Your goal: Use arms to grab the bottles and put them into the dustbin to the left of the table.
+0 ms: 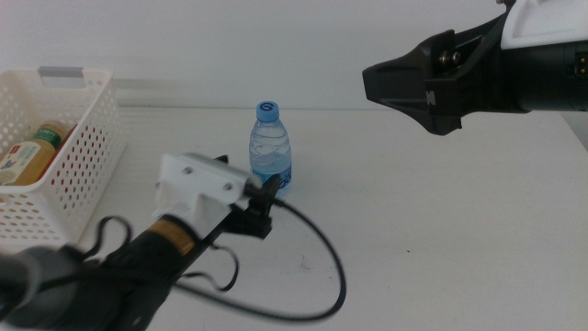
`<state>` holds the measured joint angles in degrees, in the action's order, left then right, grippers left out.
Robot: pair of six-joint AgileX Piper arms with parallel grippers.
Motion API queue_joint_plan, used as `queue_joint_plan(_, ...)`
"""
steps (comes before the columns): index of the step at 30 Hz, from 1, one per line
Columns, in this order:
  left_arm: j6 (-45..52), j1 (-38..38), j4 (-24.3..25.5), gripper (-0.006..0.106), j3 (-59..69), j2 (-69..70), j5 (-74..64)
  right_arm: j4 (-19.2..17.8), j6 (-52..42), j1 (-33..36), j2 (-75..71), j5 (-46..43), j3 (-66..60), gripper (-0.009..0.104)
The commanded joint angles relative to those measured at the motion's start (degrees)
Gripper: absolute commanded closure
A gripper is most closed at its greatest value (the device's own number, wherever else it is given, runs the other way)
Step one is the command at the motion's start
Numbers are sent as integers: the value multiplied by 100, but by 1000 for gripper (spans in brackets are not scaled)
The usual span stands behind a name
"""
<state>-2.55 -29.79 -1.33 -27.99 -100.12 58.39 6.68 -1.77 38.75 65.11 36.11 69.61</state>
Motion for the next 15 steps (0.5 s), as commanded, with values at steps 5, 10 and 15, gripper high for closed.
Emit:
queue_joint_plan(5,-67,146,-21,7,-885,-956,96,-17,-17,19,-27,-1,25,3)
queue_joint_plan(10,-67,229,-49,7,-1350,-1458,96,-17,-17,19,-27,-1,25,3)
queue_joint_plan(15,-67,305,-68,7,-1680,-1784,96,-17,-17,19,-27,-1,25,3)
